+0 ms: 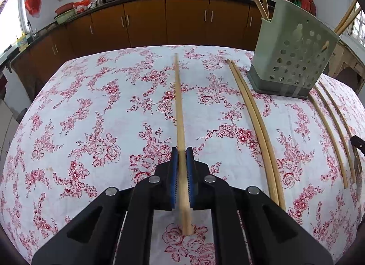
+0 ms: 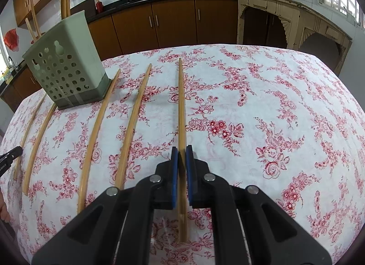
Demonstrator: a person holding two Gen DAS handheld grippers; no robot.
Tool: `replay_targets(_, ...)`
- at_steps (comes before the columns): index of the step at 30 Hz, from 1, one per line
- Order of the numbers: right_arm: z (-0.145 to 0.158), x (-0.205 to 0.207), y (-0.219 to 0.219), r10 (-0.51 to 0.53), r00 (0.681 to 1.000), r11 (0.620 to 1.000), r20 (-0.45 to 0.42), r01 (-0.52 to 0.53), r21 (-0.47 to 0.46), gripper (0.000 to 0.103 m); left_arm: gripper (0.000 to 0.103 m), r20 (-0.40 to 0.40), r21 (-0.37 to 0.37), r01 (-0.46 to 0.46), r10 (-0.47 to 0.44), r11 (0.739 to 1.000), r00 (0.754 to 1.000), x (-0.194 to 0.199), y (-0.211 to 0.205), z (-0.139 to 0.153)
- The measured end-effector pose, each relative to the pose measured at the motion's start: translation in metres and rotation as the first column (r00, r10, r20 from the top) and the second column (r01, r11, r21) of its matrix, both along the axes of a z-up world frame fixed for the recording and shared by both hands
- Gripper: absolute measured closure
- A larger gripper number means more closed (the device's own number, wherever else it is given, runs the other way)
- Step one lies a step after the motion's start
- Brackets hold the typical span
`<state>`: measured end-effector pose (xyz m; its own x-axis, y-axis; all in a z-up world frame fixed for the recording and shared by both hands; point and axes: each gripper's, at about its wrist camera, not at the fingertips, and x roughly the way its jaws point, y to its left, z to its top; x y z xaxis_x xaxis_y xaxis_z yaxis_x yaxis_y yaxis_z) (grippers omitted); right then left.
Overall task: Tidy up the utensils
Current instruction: 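Lift both held chopsticks upright and carry them above the green holder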
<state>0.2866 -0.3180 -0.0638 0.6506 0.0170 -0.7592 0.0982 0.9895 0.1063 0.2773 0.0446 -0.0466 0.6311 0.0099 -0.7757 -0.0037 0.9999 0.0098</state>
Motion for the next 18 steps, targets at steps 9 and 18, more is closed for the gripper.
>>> replay_targets(9,0.001,0.001,0.002,0.000,1.000,1.000,-0.003,0.000,-0.028,0.095,0.095,-0.001,0.051,-0.001,0.001,0.999,1.000,0.000,-0.004,-0.001)
replay_targets(18,0.030,-0.016,-0.011,0.004,0.998,1.000,0.066,-0.004,0.013,0.095,0.095,-0.009,0.086,0.078,-0.078,0.993,0.997,-0.007,-0.003,0.025)
